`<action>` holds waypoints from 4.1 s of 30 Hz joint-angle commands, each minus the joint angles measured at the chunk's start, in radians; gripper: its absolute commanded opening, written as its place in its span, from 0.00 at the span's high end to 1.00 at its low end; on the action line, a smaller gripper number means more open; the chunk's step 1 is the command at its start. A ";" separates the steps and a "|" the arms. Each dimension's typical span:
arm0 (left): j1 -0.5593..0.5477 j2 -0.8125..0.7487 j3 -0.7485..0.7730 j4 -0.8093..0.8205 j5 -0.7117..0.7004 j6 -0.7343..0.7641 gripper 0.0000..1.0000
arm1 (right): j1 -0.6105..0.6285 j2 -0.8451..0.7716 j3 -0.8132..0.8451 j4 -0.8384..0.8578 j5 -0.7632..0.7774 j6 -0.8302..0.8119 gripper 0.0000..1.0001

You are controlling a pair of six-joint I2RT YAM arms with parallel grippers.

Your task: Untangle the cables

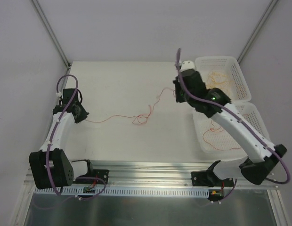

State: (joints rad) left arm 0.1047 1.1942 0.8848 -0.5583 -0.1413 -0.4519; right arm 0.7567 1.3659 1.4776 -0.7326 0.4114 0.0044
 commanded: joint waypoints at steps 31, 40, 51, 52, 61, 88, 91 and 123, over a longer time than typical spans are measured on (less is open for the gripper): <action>0.452 0.320 0.108 0.024 -0.055 -0.137 1.00 | -0.095 -0.427 0.515 -0.142 0.312 -0.402 0.99; 0.481 0.352 0.128 0.029 -0.021 -0.143 1.00 | -0.095 -0.502 0.486 -0.175 0.340 -0.432 0.99; 0.394 0.297 0.097 0.046 0.120 -0.067 0.93 | -0.094 -0.467 0.311 -0.248 0.130 -0.273 0.99; 0.379 0.276 0.091 0.047 0.167 -0.056 0.91 | -0.095 -0.465 0.299 -0.248 0.157 -0.270 0.99; 0.138 0.032 -0.027 0.054 0.319 0.045 0.60 | -0.108 -0.461 0.159 -0.214 0.276 -0.287 0.99; -0.014 -0.272 -0.267 0.225 0.546 0.180 0.03 | -0.531 -0.404 -0.112 -0.338 0.067 -0.066 0.98; -0.014 -0.266 -0.267 0.227 0.540 0.174 0.03 | -0.675 -0.404 -0.239 -0.314 -0.051 -0.029 0.84; -0.053 -0.124 -0.330 -0.022 0.252 -0.119 0.29 | -0.527 -0.452 -0.346 -0.065 -0.617 0.029 0.00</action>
State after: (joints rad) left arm 0.0757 1.0592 0.5697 -0.5407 0.0959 -0.5331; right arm 0.2047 0.9272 1.1393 -0.8566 -0.1730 0.0235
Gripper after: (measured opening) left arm 0.719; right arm 0.993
